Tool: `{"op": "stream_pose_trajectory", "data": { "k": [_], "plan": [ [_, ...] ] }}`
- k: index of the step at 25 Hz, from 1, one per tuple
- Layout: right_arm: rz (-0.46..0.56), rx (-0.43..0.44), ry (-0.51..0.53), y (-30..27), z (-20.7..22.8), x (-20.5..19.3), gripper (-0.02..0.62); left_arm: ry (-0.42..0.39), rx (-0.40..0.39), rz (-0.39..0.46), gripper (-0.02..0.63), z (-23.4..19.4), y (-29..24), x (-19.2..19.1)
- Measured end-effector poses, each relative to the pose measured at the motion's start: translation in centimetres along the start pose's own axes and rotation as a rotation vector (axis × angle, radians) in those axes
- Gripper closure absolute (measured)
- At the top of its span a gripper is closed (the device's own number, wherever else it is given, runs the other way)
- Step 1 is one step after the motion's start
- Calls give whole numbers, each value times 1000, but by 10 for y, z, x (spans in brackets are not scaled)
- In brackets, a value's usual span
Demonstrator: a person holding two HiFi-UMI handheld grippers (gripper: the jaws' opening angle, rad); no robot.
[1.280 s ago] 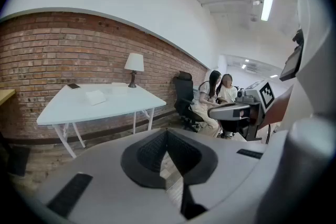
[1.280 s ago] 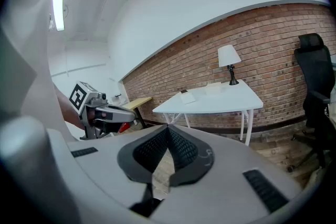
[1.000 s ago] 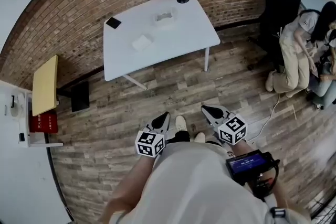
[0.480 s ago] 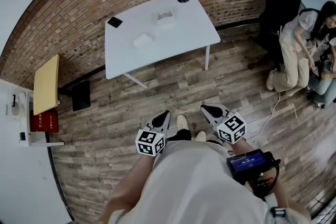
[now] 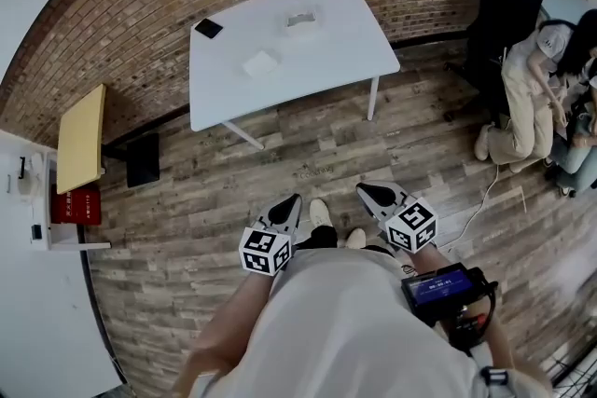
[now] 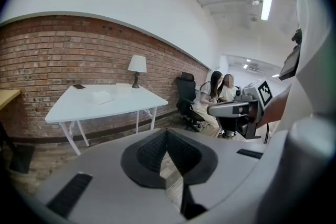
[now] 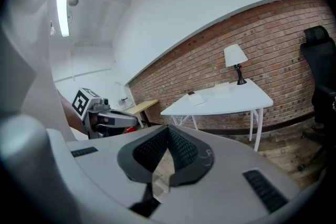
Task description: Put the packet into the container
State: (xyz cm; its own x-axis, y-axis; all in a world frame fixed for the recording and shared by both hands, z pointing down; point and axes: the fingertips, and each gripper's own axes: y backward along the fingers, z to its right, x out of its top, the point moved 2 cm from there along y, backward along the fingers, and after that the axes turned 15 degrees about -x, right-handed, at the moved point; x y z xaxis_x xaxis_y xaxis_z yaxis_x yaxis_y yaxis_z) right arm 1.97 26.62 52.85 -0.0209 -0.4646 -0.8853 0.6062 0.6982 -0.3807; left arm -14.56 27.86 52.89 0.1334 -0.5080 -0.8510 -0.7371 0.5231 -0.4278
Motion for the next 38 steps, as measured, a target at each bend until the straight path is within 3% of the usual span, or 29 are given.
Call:
{"op": "stream_pose_trajectory", "data": {
  "k": [13,23,38],
  "plan": [
    [-30,-24,13,-44,2,13,588,31,-3,17,597,-49,-3,9],
    [-26,-101,-6,-83,29,34,588,12,-32,27,597,-102,-23,39],
    [-27,-191,65,-155,38,79,588,0,-87,31,597,-184,-35,71]
  ]
}}
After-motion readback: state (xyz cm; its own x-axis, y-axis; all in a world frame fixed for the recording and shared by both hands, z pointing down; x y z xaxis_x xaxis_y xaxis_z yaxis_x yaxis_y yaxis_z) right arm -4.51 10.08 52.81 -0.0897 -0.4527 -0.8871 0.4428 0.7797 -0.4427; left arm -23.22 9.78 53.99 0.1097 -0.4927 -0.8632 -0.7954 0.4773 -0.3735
